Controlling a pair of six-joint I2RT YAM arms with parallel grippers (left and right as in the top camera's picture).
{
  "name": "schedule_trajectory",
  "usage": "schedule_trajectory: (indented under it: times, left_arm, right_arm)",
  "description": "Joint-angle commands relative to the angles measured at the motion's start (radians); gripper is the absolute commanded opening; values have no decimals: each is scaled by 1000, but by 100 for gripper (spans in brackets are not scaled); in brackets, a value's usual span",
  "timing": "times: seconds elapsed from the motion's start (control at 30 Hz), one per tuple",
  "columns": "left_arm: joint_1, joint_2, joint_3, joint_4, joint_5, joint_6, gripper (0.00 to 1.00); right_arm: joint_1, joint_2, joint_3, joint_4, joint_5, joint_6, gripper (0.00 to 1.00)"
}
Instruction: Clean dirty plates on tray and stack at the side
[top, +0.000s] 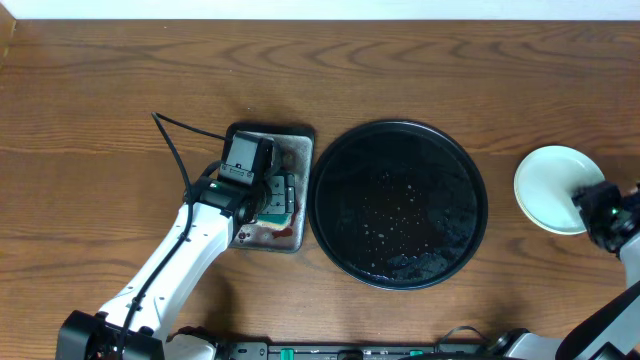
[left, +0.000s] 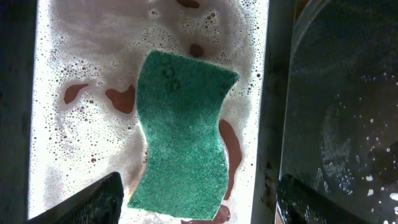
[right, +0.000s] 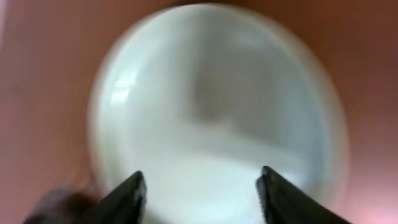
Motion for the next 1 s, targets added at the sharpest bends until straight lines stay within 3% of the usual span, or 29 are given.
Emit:
schedule_trajectory:
  times: [0.0, 0.1, 0.17, 0.37, 0.5, 0.7, 0.97]
  left_arm:
    - [2, 0, 18, 1, -25, -1, 80]
    - [16, 0, 38, -15, -66, -6, 80]
    - [40, 0, 72, -61, -65, -22, 80]
    - [151, 0, 183, -215, -26, -28, 80]
    - [215, 0, 190, -307, 31, -28, 80]
    - [264, -17, 183, -441, 32, -15, 79]
    - [261, -258, 116, -413, 33, 68, 79]
  right_arm:
    - [76, 2, 7, 1, -269, -140, 61]
    - [174, 2, 17, -37, -286, -227, 78]
    - [264, 2, 30, -72, -244, -280, 99]
    - [550, 2, 167, -267, 46, -386, 99]
    - [670, 1, 303, -447, 133, -392, 99]
    - [736, -63, 370, -581, 157, -406, 99]
    - [740, -337, 256, -608, 185, -434, 99]
